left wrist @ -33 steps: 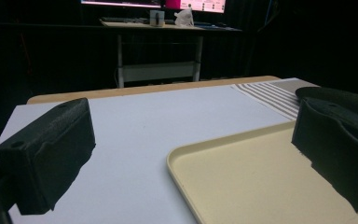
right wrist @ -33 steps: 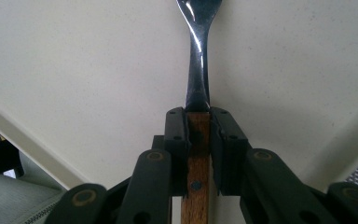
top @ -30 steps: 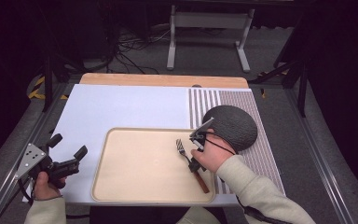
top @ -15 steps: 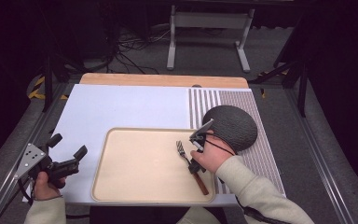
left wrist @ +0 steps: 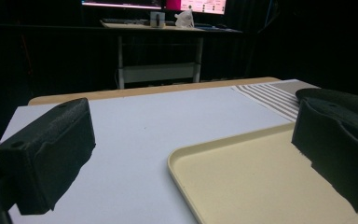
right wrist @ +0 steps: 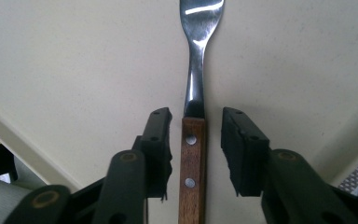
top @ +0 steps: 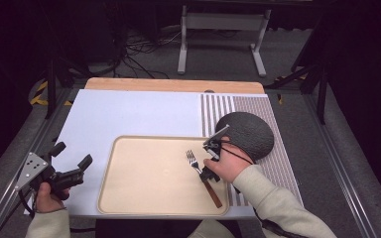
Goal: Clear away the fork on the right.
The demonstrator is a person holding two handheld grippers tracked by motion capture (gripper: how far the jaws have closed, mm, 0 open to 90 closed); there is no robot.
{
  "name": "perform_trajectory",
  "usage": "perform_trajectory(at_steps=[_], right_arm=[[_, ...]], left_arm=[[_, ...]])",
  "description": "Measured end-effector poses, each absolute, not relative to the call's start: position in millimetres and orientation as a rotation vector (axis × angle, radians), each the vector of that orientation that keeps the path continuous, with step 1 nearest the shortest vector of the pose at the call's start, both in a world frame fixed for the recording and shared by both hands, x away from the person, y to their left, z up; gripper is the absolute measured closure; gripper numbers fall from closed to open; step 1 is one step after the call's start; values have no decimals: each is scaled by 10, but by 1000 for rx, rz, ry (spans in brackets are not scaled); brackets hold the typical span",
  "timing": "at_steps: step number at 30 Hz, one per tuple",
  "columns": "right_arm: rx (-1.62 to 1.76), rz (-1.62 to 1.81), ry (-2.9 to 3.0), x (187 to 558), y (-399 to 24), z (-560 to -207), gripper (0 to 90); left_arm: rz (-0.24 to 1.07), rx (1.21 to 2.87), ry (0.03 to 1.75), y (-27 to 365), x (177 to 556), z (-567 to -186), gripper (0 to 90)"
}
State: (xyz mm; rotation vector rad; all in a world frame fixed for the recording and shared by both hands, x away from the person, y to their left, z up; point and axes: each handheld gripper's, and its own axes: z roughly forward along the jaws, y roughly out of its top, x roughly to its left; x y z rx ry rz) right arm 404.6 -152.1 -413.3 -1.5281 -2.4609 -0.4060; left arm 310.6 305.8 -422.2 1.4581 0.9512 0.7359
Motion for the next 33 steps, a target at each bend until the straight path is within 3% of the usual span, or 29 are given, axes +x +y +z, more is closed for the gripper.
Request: perform_trajectory(at_steps=[3,6,10,14,22,24,27,33], right_arm=[[-1511,-448,-2483,4037,-1523,-4093,549],[-1463,-527,-2560,4019,-1506,-4075,378],[-1364,-628,-2641,4001,-1482,-4047,224],[-1273,-722,-2722,4005,-1462,-4008,174],[-857,-878,-2923,4050,-1381,-3970,273],[-728,-894,-2969,4066,-1349,-3986,318],[-572,-948,-3014,4098,-1304,-4005,455],[-429,-1000,-3052,4135,-1237,-4041,543]], left_arm=[[735,1460,951,3058,3106,-4221,0],[736,1458,951,3058,3107,-4222,0],[736,1455,953,3060,3108,-4225,0],[735,1457,953,3058,3108,-4225,0],[732,1457,953,3052,3109,-4228,0],[731,1457,952,3053,3110,-4229,0],[733,1458,951,3059,3111,-4230,0],[731,1455,953,3060,3108,-4227,0]])
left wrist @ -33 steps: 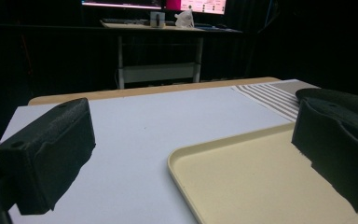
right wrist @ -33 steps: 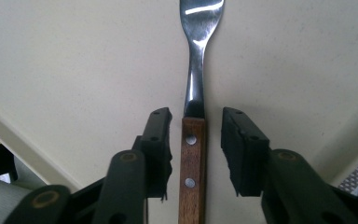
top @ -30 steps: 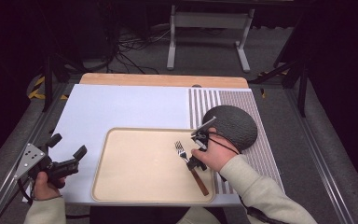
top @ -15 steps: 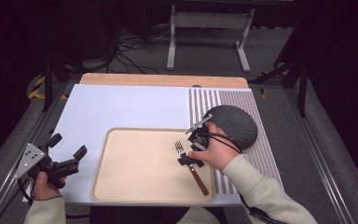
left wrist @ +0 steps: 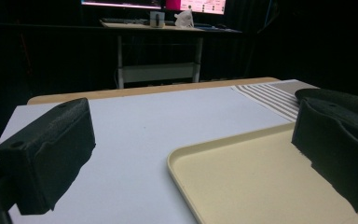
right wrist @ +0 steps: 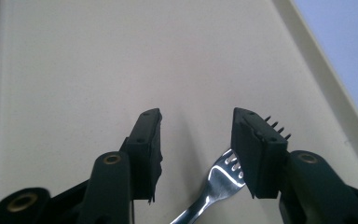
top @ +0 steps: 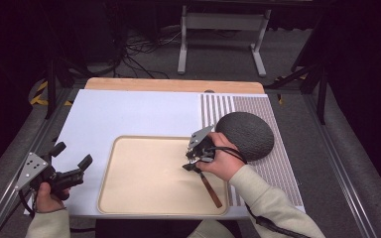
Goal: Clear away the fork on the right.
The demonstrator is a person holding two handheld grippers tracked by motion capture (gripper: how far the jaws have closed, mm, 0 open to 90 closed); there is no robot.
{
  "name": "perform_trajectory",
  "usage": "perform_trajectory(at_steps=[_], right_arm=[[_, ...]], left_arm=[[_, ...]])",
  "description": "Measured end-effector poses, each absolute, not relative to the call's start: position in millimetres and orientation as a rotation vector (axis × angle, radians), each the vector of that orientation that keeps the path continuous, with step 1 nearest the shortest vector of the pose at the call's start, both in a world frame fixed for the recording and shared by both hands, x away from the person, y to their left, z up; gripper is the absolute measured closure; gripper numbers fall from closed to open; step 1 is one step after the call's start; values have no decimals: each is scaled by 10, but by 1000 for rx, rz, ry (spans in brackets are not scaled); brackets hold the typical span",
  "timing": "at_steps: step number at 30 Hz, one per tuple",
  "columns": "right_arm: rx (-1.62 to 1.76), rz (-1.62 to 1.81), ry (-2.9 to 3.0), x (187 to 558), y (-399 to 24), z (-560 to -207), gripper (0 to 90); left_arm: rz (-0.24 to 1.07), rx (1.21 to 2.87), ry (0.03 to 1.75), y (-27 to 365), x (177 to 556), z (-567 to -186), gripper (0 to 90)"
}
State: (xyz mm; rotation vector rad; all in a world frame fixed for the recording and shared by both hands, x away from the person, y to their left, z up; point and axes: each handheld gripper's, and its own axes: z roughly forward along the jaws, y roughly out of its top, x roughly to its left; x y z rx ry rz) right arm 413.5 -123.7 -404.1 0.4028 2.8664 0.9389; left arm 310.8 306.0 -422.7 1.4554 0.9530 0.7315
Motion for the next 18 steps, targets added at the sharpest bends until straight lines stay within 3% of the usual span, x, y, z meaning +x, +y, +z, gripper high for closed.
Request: perform_trajectory(at_steps=[8,18], right_arm=[[292,917,2912,4213,-1227,-4088,894],[297,907,2921,4283,-1219,-4205,898]], left_arm=[[733,1453,950,3058,3109,-4226,0],[733,1451,949,3060,3108,-4222,0]])
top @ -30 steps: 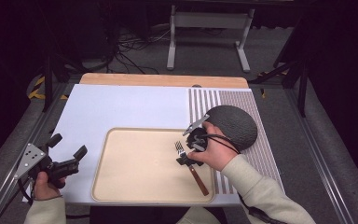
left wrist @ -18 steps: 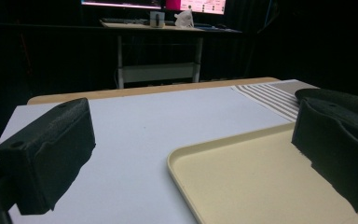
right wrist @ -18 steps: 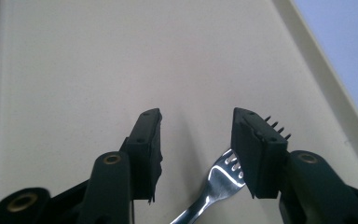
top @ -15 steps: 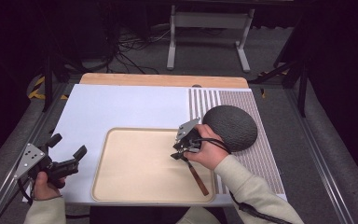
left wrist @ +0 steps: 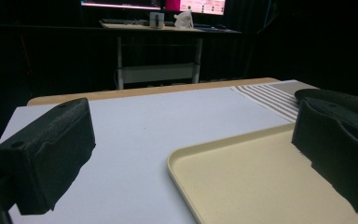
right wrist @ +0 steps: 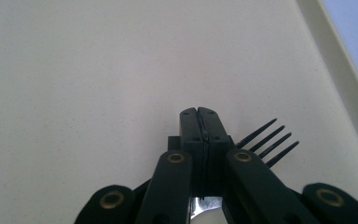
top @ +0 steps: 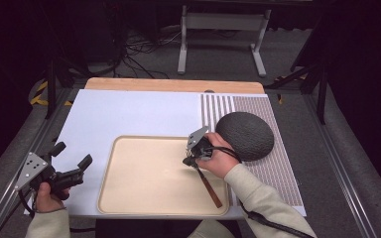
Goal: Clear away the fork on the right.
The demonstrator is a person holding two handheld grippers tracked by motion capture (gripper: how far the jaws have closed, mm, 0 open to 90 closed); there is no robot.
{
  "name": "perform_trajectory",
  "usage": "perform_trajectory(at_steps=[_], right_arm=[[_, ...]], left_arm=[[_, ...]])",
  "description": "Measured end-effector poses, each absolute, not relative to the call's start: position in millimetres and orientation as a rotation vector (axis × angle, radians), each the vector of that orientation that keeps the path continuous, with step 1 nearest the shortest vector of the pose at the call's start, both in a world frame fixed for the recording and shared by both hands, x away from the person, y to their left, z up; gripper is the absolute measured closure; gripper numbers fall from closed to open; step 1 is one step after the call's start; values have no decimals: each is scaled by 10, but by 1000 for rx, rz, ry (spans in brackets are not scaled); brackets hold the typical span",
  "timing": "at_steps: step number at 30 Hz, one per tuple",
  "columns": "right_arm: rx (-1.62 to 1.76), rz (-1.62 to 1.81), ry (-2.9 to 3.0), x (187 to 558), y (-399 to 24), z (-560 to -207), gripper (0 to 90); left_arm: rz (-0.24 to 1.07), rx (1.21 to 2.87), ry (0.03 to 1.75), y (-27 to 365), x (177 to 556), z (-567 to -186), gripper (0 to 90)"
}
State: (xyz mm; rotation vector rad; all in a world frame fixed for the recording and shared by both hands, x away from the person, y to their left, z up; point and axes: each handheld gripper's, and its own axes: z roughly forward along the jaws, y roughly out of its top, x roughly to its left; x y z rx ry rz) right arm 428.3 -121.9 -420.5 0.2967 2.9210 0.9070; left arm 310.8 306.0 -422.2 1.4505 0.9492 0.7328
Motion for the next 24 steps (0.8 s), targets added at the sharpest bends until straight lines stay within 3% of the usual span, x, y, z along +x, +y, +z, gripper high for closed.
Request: perform_trajectory(at_steps=[24], right_arm=[[335,829,2936,4344,-1235,-4342,897]], left_arm=[[735,1450,950,3064,3108,-4220,0]])
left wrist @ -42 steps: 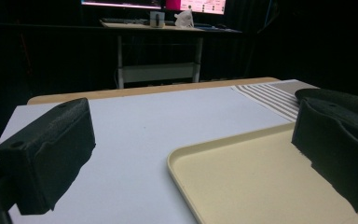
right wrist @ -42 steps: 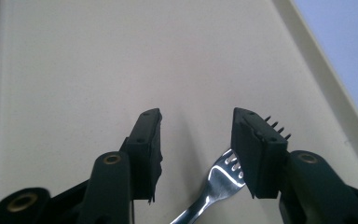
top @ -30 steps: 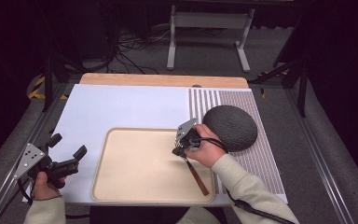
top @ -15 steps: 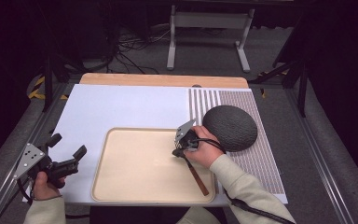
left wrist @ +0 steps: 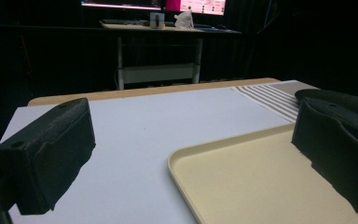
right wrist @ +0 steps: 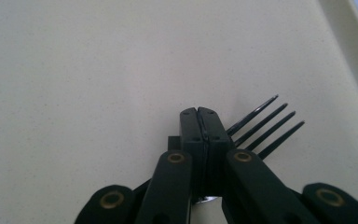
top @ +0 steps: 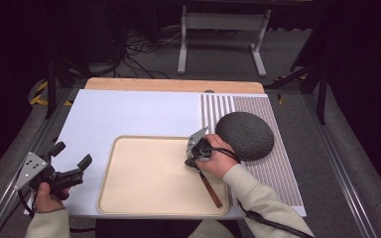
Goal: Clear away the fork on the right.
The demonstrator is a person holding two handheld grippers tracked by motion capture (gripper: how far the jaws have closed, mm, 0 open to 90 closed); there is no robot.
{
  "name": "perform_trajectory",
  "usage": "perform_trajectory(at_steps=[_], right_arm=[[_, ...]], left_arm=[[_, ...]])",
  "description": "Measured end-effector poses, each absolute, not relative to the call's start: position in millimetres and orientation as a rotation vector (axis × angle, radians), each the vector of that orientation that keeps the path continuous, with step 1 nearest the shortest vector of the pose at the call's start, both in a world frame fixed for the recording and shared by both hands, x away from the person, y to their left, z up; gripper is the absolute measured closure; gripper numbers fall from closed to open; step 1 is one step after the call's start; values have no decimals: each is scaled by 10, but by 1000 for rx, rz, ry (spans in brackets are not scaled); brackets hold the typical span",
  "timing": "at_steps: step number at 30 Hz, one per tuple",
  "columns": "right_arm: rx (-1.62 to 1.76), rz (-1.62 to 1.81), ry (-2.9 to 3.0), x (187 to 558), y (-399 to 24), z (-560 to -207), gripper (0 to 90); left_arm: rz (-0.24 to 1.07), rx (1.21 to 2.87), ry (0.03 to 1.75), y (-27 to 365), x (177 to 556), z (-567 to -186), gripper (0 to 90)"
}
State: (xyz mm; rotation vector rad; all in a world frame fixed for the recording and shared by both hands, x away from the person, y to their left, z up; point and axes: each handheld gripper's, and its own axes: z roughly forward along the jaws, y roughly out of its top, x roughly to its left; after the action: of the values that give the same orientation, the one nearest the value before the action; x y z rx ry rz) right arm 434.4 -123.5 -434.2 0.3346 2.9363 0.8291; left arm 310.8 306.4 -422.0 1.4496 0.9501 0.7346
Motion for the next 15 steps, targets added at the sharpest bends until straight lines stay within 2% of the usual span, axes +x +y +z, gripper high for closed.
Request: perform_trajectory(at_steps=[15], right_arm=[[405,777,2902,4422,-1360,-4322,898]], left_arm=[[732,1455,942,3059,3108,-4212,0]])
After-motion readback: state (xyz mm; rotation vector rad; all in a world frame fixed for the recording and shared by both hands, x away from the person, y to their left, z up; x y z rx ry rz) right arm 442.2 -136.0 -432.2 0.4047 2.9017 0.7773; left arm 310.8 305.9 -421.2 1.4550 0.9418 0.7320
